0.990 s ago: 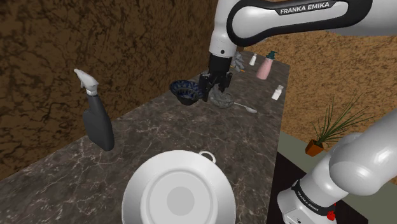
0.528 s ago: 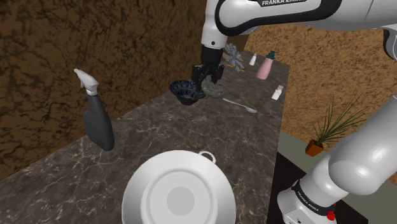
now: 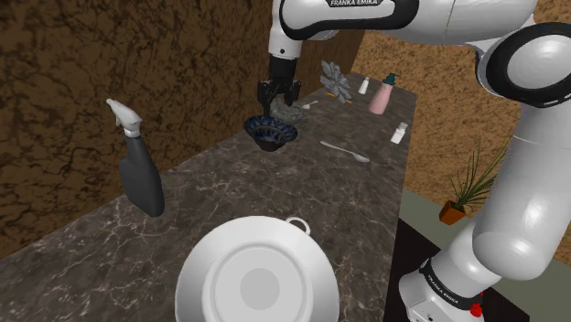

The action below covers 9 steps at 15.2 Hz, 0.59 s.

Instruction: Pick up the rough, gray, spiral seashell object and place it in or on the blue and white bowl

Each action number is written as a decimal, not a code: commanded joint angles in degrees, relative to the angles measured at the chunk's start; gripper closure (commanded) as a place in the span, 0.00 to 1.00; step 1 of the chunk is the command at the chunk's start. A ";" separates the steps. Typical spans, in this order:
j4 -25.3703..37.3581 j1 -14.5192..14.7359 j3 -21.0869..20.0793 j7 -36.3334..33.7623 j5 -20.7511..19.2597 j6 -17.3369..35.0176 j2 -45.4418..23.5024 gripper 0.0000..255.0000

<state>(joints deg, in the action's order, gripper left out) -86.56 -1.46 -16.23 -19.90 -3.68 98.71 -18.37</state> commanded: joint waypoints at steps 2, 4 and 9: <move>12.13 0.89 0.68 0.45 -1.94 -3.81 -8.49 1.00; 16.87 1.38 1.06 0.76 -2.63 -4.96 -12.12 1.00; 12.90 1.08 1.14 0.69 -2.66 -1.07 -12.06 1.00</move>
<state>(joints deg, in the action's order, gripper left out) -72.71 -0.23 -15.12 -19.28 -6.33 96.73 -30.52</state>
